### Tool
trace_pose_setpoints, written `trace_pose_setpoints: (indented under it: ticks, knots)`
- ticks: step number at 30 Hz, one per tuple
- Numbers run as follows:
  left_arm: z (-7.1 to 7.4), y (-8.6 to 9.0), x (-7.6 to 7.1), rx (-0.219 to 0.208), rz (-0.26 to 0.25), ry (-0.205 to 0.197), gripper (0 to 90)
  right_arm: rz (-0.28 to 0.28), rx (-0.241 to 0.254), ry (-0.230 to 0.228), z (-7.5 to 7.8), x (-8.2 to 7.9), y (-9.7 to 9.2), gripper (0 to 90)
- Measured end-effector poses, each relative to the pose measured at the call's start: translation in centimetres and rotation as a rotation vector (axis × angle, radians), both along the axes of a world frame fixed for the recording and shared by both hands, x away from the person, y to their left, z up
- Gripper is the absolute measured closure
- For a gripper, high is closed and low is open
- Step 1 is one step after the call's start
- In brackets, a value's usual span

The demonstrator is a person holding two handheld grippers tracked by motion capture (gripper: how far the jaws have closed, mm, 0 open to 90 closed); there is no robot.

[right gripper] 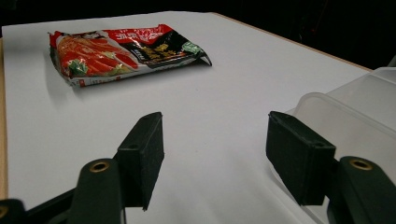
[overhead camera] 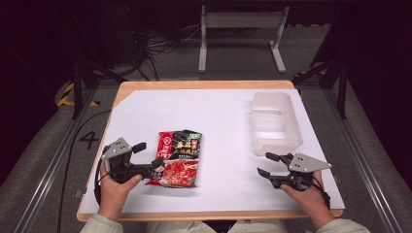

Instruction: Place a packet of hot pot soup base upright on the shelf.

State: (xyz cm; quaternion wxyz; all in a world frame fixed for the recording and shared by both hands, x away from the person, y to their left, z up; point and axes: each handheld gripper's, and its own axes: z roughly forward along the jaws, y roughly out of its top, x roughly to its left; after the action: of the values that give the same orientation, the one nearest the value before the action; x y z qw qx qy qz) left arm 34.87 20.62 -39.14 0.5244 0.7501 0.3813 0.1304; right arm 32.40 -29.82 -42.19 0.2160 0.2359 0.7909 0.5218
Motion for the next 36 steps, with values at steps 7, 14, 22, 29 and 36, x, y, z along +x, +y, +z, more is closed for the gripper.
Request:
trace_pose_setpoints:
  ticks: [7, 14, 22, 29, 36]
  knots:
    - [0.6, 0.0, 2.3, 0.009, 0.009, -0.001, 12.8, 0.007, -0.004, -0.006, 0.0, 0.4, 0.2, 36.4]
    - [0.6, -0.1, 3.6, 0.019, 0.010, 0.021, 18.9, 0.015, -0.006, -0.005, 0.0, 0.4, 0.4, 35.9]
    - [0.4, 0.9, 6.4, -0.006, 0.037, 0.049, 21.3, 0.013, -0.005, 0.004, 0.0, 0.2, 0.2, 36.2]
    - [-0.4, 1.1, 7.5, 0.005, -0.007, 0.072, 31.5, 0.014, -0.006, 0.010, -0.2, 0.1, 0.2, 36.2]
    - [-1.6, 1.0, 9.1, 0.010, 0.041, 0.100, 31.3, 0.013, -0.011, 0.012, -0.4, -0.4, 0.3, 35.9]
